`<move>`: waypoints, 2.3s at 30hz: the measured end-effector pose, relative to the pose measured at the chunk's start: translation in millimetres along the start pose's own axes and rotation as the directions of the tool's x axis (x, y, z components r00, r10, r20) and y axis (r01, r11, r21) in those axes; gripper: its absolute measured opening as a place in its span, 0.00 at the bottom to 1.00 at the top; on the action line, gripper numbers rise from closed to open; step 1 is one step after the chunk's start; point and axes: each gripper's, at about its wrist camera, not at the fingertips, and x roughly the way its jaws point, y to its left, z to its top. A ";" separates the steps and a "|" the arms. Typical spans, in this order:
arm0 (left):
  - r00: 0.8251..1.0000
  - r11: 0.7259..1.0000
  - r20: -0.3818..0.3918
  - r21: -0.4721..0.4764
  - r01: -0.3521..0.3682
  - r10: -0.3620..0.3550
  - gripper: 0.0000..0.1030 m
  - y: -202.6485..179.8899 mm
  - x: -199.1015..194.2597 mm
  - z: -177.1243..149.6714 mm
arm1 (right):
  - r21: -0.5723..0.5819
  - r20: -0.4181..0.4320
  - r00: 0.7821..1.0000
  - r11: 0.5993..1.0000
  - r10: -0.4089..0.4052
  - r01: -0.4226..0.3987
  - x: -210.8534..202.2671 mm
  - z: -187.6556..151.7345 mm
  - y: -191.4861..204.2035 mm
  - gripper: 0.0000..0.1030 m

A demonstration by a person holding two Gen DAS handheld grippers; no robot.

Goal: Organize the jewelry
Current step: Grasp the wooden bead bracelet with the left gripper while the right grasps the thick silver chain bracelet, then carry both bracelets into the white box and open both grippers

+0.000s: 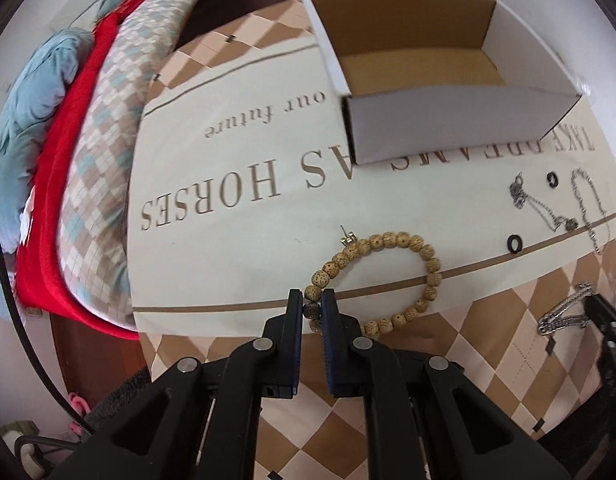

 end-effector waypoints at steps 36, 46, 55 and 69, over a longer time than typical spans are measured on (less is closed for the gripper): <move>0.951 0.974 0.238 -0.064 0.216 -0.195 0.06 21.8 -117.7 127.5 | -0.137 0.269 0.914 0.951 0.304 -0.277 -140.0 168.7 25.6 0.03; 0.949 0.943 0.058 -0.109 0.315 -0.310 0.06 19.7 -32.4 162.0 | -0.150 0.101 0.942 0.941 0.321 -0.305 -55.6 225.2 49.7 0.03; 0.901 0.887 0.068 -0.161 0.433 -0.428 0.09 23.7 -27.5 180.0 | -0.121 0.036 0.914 0.909 0.405 -0.398 -33.9 244.2 59.3 0.03; 0.955 0.986 0.295 -0.150 0.080 -0.032 0.93 44.1 -70.3 150.7 | -0.170 0.157 0.983 0.983 0.095 -0.067 -58.4 222.5 52.9 0.96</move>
